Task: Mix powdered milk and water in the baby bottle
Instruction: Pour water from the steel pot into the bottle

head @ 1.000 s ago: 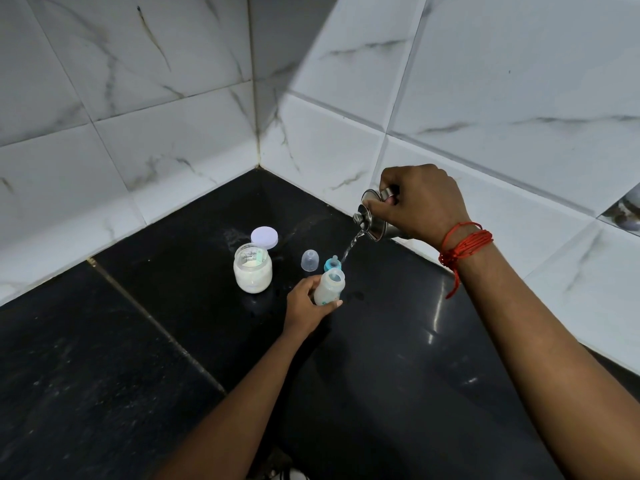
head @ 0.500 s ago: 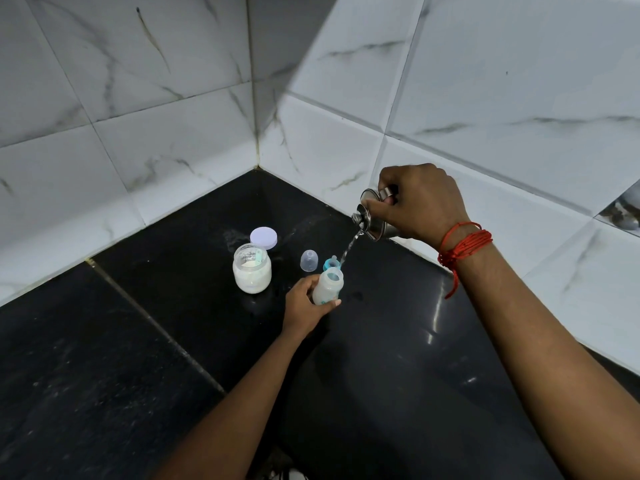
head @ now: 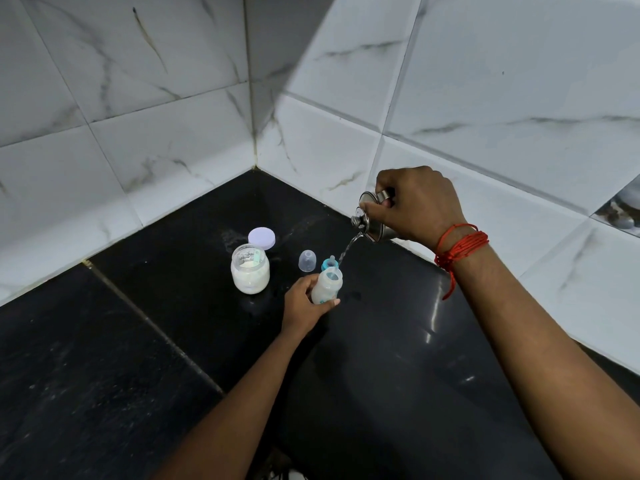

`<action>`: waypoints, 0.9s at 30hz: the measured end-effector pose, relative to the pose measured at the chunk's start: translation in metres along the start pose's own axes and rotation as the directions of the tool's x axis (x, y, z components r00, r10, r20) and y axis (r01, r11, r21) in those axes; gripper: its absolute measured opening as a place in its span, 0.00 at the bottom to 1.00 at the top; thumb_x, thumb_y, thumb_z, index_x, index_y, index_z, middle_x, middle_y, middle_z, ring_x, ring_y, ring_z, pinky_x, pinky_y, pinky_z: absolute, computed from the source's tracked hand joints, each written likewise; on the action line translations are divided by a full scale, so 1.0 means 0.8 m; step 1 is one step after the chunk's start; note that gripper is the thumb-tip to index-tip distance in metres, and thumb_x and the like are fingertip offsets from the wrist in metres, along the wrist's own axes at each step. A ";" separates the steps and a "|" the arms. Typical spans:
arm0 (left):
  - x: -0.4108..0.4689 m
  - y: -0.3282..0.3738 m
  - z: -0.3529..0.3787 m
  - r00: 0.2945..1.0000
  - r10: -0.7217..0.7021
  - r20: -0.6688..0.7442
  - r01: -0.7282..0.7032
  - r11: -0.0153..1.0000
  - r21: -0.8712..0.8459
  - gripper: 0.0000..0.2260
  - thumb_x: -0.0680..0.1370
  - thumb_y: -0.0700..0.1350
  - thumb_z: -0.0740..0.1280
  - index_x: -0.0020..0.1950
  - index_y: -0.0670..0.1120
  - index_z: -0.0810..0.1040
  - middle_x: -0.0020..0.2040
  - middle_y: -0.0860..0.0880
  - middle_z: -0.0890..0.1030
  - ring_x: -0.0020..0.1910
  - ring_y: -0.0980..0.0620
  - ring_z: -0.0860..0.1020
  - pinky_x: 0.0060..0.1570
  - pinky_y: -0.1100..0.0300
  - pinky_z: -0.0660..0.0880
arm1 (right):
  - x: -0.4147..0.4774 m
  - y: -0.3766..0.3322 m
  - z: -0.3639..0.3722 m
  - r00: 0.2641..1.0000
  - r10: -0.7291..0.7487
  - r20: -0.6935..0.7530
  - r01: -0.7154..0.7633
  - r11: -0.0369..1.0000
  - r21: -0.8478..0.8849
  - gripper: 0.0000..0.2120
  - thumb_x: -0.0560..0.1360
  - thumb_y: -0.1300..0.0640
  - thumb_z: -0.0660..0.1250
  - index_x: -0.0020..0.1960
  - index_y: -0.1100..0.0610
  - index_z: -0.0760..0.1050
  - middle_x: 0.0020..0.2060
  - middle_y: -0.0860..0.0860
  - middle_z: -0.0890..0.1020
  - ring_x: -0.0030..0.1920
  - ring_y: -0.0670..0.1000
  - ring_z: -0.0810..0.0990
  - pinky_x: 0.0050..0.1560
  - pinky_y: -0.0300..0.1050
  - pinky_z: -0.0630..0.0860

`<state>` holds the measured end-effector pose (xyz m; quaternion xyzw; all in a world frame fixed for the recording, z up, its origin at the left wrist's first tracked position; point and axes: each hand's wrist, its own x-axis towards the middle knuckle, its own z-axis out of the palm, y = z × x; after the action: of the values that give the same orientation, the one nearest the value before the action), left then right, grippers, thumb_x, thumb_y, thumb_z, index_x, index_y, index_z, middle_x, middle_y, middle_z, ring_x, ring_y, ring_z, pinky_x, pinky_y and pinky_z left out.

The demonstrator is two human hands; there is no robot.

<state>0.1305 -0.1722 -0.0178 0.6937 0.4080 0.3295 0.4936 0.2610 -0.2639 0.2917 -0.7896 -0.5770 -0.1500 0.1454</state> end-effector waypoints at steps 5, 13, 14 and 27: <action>0.003 -0.003 0.004 1.000 -0.025 -0.001 0.025 1.000 -0.001 0.26 0.65 0.48 0.86 0.61 0.50 0.82 0.60 0.53 0.84 0.58 0.51 0.83 0.60 0.47 0.82 | 0.000 -0.001 -0.001 1.000 -0.012 0.018 0.012 1.000 -0.012 0.14 0.72 0.45 0.69 0.37 0.55 0.72 0.31 0.52 0.78 0.37 0.58 0.75 0.36 0.44 0.63; 0.003 0.002 0.005 1.000 -0.002 0.009 0.002 1.000 -0.009 0.26 0.66 0.47 0.85 0.61 0.49 0.82 0.60 0.53 0.84 0.58 0.51 0.82 0.60 0.49 0.82 | 0.001 -0.004 -0.001 0.999 -0.017 0.045 0.018 1.000 -0.025 0.19 0.73 0.45 0.69 0.32 0.51 0.63 0.31 0.50 0.75 0.37 0.56 0.71 0.37 0.44 0.62; 0.003 0.003 0.005 1.000 -0.002 0.009 0.002 1.000 -0.008 0.26 0.66 0.47 0.85 0.61 0.49 0.82 0.61 0.52 0.84 0.59 0.51 0.82 0.61 0.49 0.82 | 0.001 -0.005 -0.001 0.999 -0.019 0.050 0.020 0.999 -0.026 0.19 0.73 0.45 0.69 0.32 0.51 0.63 0.32 0.50 0.75 0.37 0.56 0.71 0.37 0.44 0.62; 0.005 0.008 0.004 1.000 -0.022 -0.012 0.022 1.000 -0.007 0.26 0.67 0.47 0.85 0.62 0.47 0.81 0.61 0.50 0.84 0.60 0.48 0.82 0.63 0.45 0.81 | 0.003 -0.009 0.003 0.997 -0.061 0.045 0.064 0.996 -0.060 0.13 0.72 0.46 0.69 0.36 0.51 0.69 0.34 0.53 0.80 0.40 0.59 0.78 0.37 0.45 0.64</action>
<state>0.1368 -0.1709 -0.0126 0.6854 0.4174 0.3298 0.4972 0.2552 -0.2588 0.2907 -0.7783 -0.5995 -0.1550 0.1038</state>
